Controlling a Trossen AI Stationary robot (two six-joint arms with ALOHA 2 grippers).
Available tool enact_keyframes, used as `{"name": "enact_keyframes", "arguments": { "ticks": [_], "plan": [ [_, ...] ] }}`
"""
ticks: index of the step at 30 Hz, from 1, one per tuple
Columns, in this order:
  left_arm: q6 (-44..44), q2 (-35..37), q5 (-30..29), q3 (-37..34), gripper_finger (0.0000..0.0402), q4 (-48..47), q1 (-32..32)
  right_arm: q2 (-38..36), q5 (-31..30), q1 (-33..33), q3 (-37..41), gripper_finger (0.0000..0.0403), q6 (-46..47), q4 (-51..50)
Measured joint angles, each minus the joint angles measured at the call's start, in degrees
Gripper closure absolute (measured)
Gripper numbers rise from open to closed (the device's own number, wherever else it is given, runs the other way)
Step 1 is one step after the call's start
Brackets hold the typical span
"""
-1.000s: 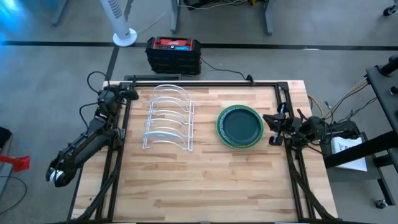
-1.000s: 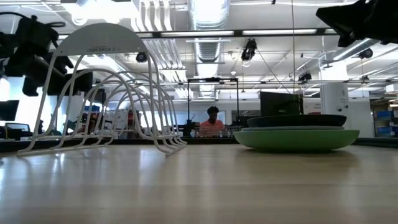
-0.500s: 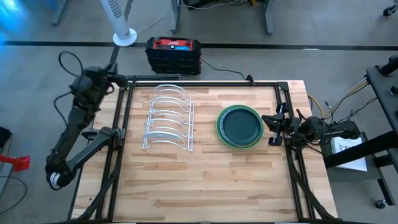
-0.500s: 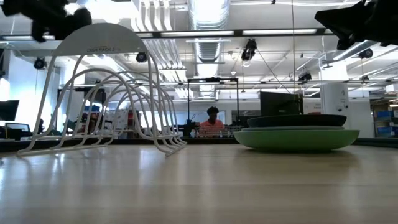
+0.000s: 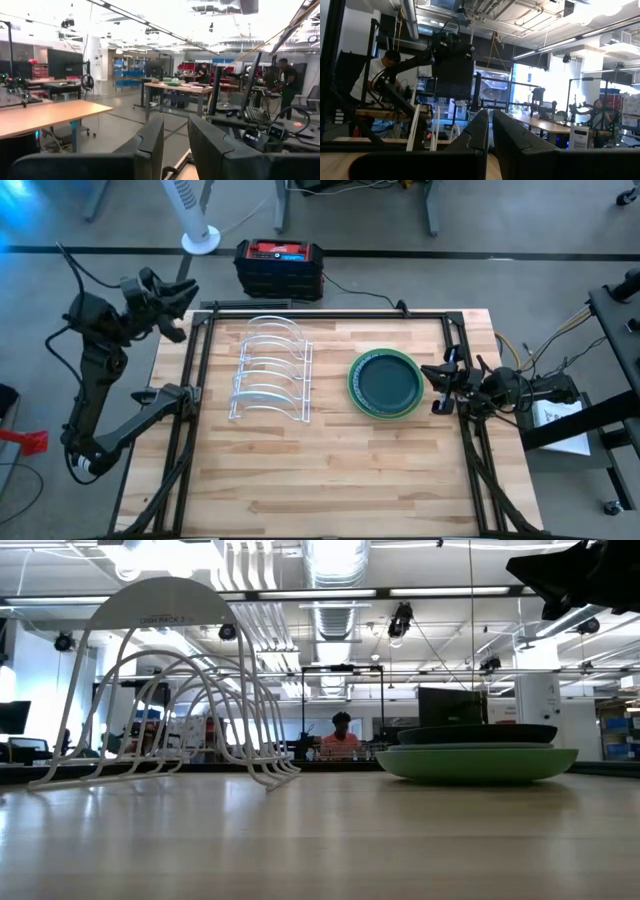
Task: Sort dishes
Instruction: Put the dark blue plate in the dish rack
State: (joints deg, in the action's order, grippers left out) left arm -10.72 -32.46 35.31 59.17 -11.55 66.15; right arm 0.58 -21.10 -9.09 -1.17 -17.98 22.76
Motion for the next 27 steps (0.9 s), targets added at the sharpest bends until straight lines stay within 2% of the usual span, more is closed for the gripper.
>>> {"name": "enact_keyframes", "arguments": {
  "ticks": [6,9,11,12,15,18,20,27],
  "plan": [
    [-3.0,-0.1,1.2,-0.8,0.0325,0.3,-0.7,0.0,0.0,0.0,0.0,0.0384,0.0,0.0],
    [-9.3,-0.9,9.4,-2.7,0.0325,7.3,-2.2,0.0,0.0,0.0,0.0,0.0384,0.0,0.0],
    [-16.3,-1.8,16.1,-4.0,0.0325,16.5,-3.6,0.0,0.0,0.0,0.0,0.0384,0.0,0.0],
    [-20.4,-2.3,17.2,-4.6,0.0325,22.0,-4.4,0.0,0.0,0.0,0.0,0.0384,0.0,0.0],
    [-30.6,-3.7,16.1,-6.3,0.0325,39.1,-6.1,0.0,0.0,0.0,0.0,0.0384,0.1,0.0],
    [-36.5,-4.9,15.5,-6.8,0.0325,48.2,-7.0,0.0,0.0,0.0,0.0,0.0384,1.3,0.0],
    [-36.9,-5.3,16.7,-6.9,0.0325,49.7,-7.3,0.0,-0.3,0.0,0.0,0.0384,2.8,0.1],
    [-37.3,-5.4,14.7,-8.1,0.0325,49.1,-9.3,0.0,-1.3,0.0,-0.2,0.0384,5.4,0.1]
  ]
}}
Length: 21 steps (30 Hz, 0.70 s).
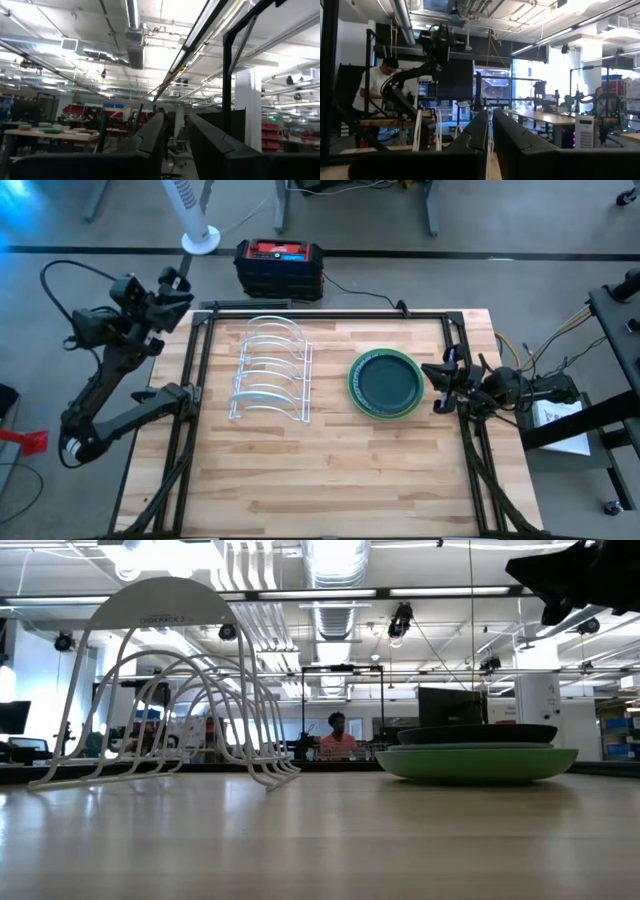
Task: Sort dishes
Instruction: Put the dark blue plate in the dish rack
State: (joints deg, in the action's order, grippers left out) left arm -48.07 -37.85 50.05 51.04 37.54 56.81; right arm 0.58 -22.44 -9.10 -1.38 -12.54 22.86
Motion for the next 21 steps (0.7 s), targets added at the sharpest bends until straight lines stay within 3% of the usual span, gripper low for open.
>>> {"name": "enact_keyframes", "arguments": {
  "ticks": [8,13,16,21],
  "plan": [
    [9.8,-0.6,-5.3,-5.1,0.0325,0.3,-5.2,0.0,0.0,0.0,-1.3,0.0384,-3.4,0.0],
    [9.1,-1.5,-13.5,-8.0,0.0325,1.5,-11.9,0.5,-0.1,0.0,-3.2,0.0384,-4.5,-0.2],
    [9.9,-3.1,-14.1,-8.4,0.0325,1.6,-15.9,2.4,0.0,0.0,-4.1,0.0384,-4.5,-0.2],
    [18.3,-6.7,-13.1,-6.9,0.0325,1.4,-22.5,7.7,-0.1,0.0,-4.4,0.0384,-4.6,-0.4]
  ]
}}
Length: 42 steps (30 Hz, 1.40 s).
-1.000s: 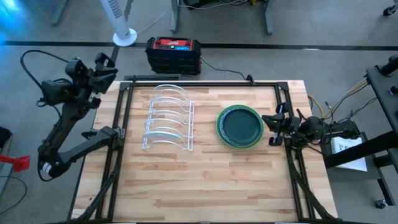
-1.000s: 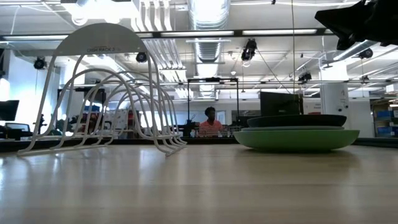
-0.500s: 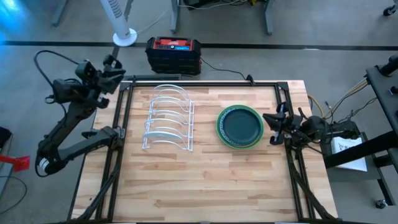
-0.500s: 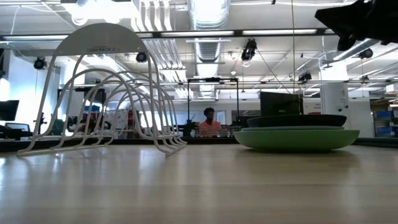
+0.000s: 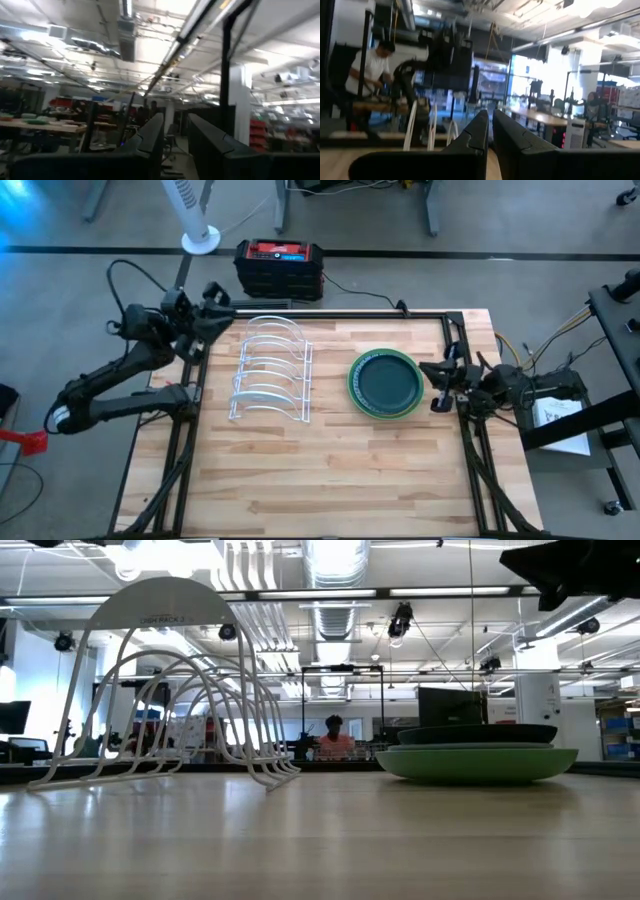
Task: Sort dishes
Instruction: Put the dark blue plate in the dish rack
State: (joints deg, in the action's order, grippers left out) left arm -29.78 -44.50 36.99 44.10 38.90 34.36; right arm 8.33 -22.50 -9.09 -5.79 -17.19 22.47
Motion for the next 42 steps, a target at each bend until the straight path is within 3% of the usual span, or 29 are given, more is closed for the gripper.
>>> {"name": "enact_keyframes", "arguments": {
  "ticks": [7,11,15,22,25,31,34,38,42],
  "plan": [
    [4.4,-5.8,0.0,4.8,0.0325,-0.8,-6.7,8.6,-1.7,0.0,-1.9,0.0384,3.3,-1.0],
    [6.7,-8.7,-0.6,5.8,0.0325,-3.0,-9.7,12.0,-4.7,0.0,-5.4,0.0384,6.3,-9.5],
    [8.3,-11.3,-6.0,5.8,0.0325,-3.0,-13.2,14.5,-6.2,0.0,-9.9,0.0384,10.2,-20.0],
    [19.0,-13.6,-16.9,5.8,0.0325,-3.6,-20.0,15.9,-6.3,0.0,-16.2,0.0384,15.0,-30.7],
    [22.5,-13.7,-19.3,7.5,0.0325,-10.4,-22.8,15.4,-6.3,0.0,-17.2,0.0384,16.0,-33.0],
    [32.6,-16.4,-43.1,16.3,0.0325,-34.1,-33.8,15.5,-6.3,0.0,-17.1,0.0384,17.2,-34.3],
    [34.5,-19.4,-49.9,21.8,0.0325,-40.2,-39.4,15.5,-6.3,0.0,-17.0,0.0384,17.6,-34.4],
    [33.9,-24.2,-57.2,28.7,0.0325,-47.7,-45.3,15.5,-6.3,0.0,-16.8,0.0384,17.6,-34.3],
    [29.5,-29.5,-71.8,35.9,0.0325,-60.1,-49.7,15.4,-6.2,0.0,-16.7,0.0384,17.6,-34.6]
  ]
}}
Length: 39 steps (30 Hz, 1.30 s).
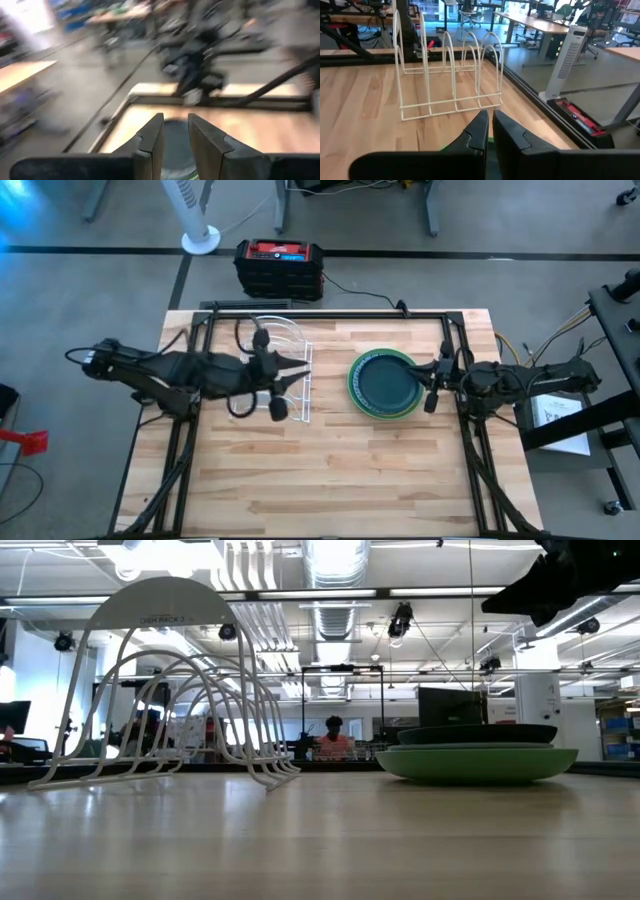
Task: Sort dishes
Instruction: Put the dark blue plate in the dish rack
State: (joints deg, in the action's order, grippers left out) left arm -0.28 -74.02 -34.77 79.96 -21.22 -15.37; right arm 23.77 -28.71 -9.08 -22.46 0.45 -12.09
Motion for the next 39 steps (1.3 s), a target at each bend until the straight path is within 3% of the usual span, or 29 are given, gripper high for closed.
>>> {"name": "enact_keyframes", "arguments": {
  "ticks": [3,14,22,30,39],
  "plan": [
    [-4.5,-3.7,-4.7,4.4,0.0325,-7.4,-1.6,0.0,0.0,0.0,0.1,0.0384,0.5,-0.9],
    [-16.9,-12.4,-5.1,12.4,0.0325,-21.1,-5.3,0.0,0.9,0.0,0.2,0.0384,6.7,-7.7],
    [-30.5,-12.9,-9.8,11.8,0.0325,-27.6,-9.7,1.4,9.9,0.0,0.2,0.0384,10.4,-9.8],
    [-35.3,-12.9,-17.9,11.5,0.0325,-28.4,-15.0,8.6,13.9,-0.1,0.4,0.0384,12.7,-10.1],
    [-42.4,-12.9,-27.1,11.4,0.0325,-33.4,-19.2,18.8,14.2,-0.1,0.0,0.0384,12.6,-9.9]
  ]
}}
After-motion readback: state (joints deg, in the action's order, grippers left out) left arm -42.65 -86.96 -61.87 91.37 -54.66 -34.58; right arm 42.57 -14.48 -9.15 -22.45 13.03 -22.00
